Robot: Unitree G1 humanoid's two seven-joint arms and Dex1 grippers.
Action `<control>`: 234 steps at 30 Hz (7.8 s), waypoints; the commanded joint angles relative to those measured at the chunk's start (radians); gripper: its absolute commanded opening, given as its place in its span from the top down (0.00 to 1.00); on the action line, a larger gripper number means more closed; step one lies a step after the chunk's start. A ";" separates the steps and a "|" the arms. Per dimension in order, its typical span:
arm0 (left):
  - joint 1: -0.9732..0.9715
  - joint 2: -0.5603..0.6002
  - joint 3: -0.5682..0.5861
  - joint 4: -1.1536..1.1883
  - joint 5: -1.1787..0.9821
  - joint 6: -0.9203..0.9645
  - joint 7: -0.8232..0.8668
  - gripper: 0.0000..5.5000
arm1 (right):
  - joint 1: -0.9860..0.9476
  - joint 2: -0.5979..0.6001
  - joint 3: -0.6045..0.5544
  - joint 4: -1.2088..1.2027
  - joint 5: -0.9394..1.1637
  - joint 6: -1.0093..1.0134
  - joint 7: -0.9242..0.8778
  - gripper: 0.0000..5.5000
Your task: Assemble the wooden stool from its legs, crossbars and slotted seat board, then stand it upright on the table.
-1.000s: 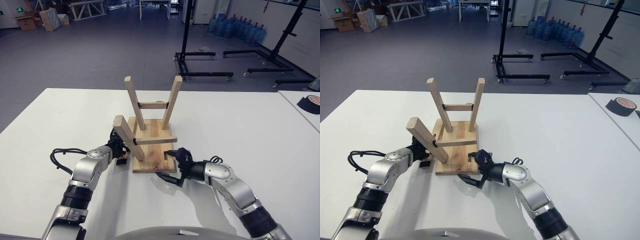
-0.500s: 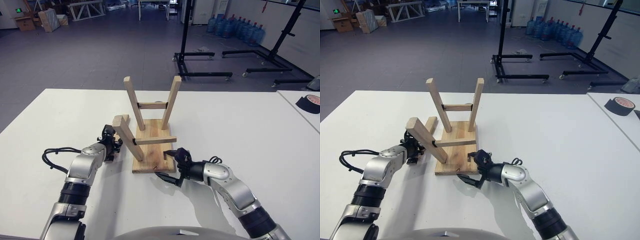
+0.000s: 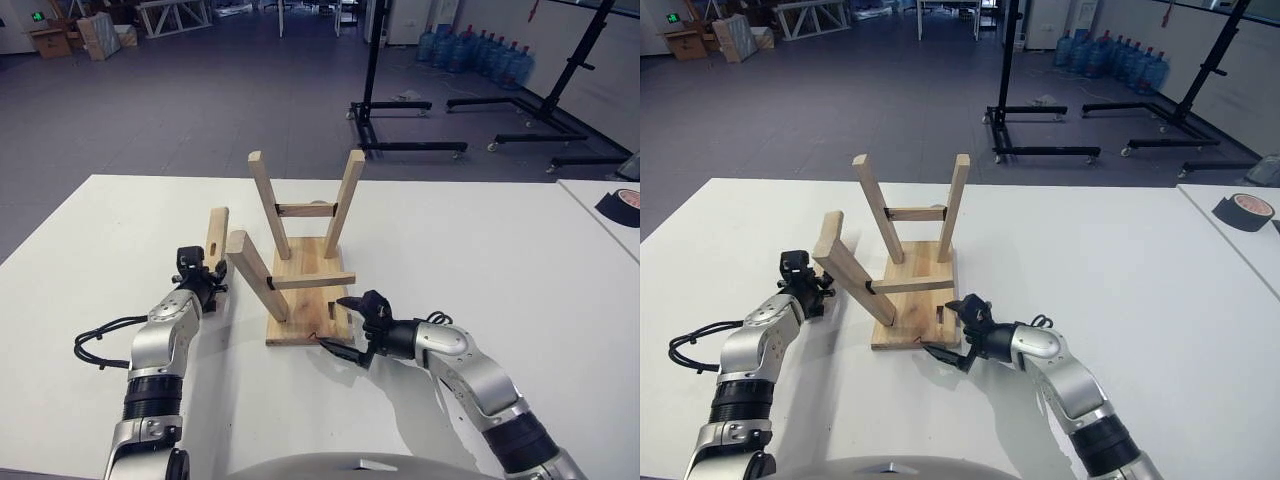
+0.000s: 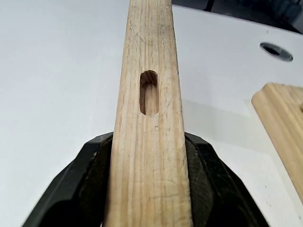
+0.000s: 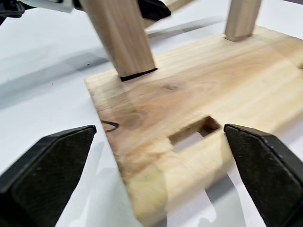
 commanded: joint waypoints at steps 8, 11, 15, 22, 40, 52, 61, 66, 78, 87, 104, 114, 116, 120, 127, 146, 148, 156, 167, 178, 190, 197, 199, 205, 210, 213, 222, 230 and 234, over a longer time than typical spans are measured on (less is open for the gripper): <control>-0.028 0.146 0.070 -0.043 -0.229 -0.396 -0.511 0.63 | -0.138 -0.042 -0.253 0.083 0.126 -0.002 0.031 0.10; -0.005 0.186 -0.001 -0.068 -0.261 -0.334 -0.649 0.63 | -0.203 0.019 -0.315 0.065 0.204 0.007 -0.007 0.10; -0.023 0.198 -0.068 -0.065 -0.258 -0.328 -0.744 0.63 | -0.271 0.068 -0.371 0.099 0.239 -0.011 -0.066 0.10; -0.108 0.236 -0.041 -0.035 -0.329 -0.284 -0.839 0.63 | -0.327 0.137 -0.439 0.002 0.518 0.158 -0.071 0.10; 0.178 0.416 -0.033 -0.734 -1.094 0.279 -0.689 0.63 | -0.101 0.057 -0.507 -0.320 1.103 0.398 -0.074 0.10; 0.249 0.380 -0.219 -0.545 -0.874 0.266 -0.825 0.63 | -0.040 0.044 -0.349 -0.238 1.002 0.403 0.004 0.10; 0.246 0.371 -0.213 -0.551 -0.833 0.254 -0.908 0.63 | -0.046 0.035 -0.320 -0.225 1.034 0.442 0.020 0.26; 0.258 0.358 -0.197 -0.564 -0.861 0.262 -0.906 0.63 | -0.041 0.064 -0.333 -0.215 1.101 0.450 -0.012 0.43; 0.239 0.359 -0.217 -0.567 -0.847 0.301 -0.858 0.63 | -0.046 0.074 -0.333 -0.243 1.117 0.437 -0.014 0.61; 0.231 0.339 -0.169 -0.535 -0.941 0.363 -0.775 0.40 | -0.040 0.002 -0.403 -0.257 1.055 0.383 0.068 0.62; 0.279 0.332 0.023 -0.570 -1.227 0.365 -0.740 0.40 | -0.113 -0.168 -0.464 0.053 0.725 0.226 0.348 0.63; 0.188 0.346 0.095 -0.638 -1.337 0.323 -0.673 0.40 | -0.230 -0.158 -0.477 0.109 0.683 0.194 0.410 0.63; 0.166 0.349 0.106 -0.627 -1.343 0.313 -0.657 0.40 | -0.245 -0.152 -0.473 0.133 0.669 0.186 0.418 0.63; 0.139 0.353 0.112 -0.600 -1.345 0.311 -0.646 0.40 | -0.264 -0.116 -0.442 0.179 0.633 0.161 0.430 0.63; 0.101 0.343 0.108 -0.567 -1.315 0.290 -0.608 0.40 | -0.277 -0.059 -0.390 0.258 0.548 0.100 0.464 0.63; 0.131 0.318 0.117 -0.510 -1.221 0.255 -0.621 0.40 | -0.340 -0.264 -0.232 0.214 0.298 -0.036 0.627 0.63; 0.131 0.319 0.117 -0.505 -1.213 0.255 -0.621 0.40 | -0.352 -0.264 -0.227 0.209 0.295 -0.033 0.627 0.63; 0.155 0.298 0.099 -0.546 -1.182 0.241 -0.621 0.40 | -0.437 -0.260 -0.229 0.210 0.277 0.058 0.534 0.63; 0.190 0.250 0.086 -0.581 -1.141 0.196 -0.599 0.40 | -0.494 -0.384 -0.109 0.178 0.138 0.010 0.649 0.63; 0.124 0.284 0.227 -0.548 -1.026 0.065 -0.511 0.40 | -0.723 -0.410 -0.054 0.146 0.141 0.194 0.731 0.63; 0.089 0.261 0.133 -0.459 -0.897 0.050 -0.550 0.40 | -0.750 -0.363 0.022 0.174 0.060 0.233 0.649 0.63; 0.106 0.227 0.094 -0.462 -0.855 0.046 -0.545 0.40 | -0.795 -0.372 0.096 0.150 0.017 0.262 0.671 0.63; 0.111 0.216 0.083 -0.455 -0.845 0.044 -0.545 0.40 | -0.814 -0.369 0.120 0.145 0.003 0.274 0.672 0.63; 0.121 0.198 0.057 -0.448 -0.821 0.035 -0.540 0.40 | -0.843 -0.338 0.147 0.107 0.012 0.335 0.654 0.63; 0.119 0.194 0.042 -0.444 -0.808 0.034 -0.546 0.40 | -0.840 -0.293 0.143 0.095 0.026 0.383 0.616 0.63; 0.118 0.194 0.036 -0.441 -0.804 0.031 -0.549 0.40 | -0.826 -0.272 0.142 0.094 0.015 0.377 0.583 0.63; 0.112 0.198 0.024 -0.420 -0.792 0.027 -0.569 0.40 | -0.761 -0.254 0.133 0.045 0.017 0.368 0.526 0.63; 0.107 0.198 0.005 -0.413 -0.766 0.016 -0.586 0.40 | -0.774 -0.218 0.126 0.057 0.026 0.379 0.503 0.63; 0.109 0.191 -0.006 -0.416 -0.759 0.008 -0.586 0.40 | -0.744 -0.211 0.123 0.064 0.022 0.374 0.489 0.63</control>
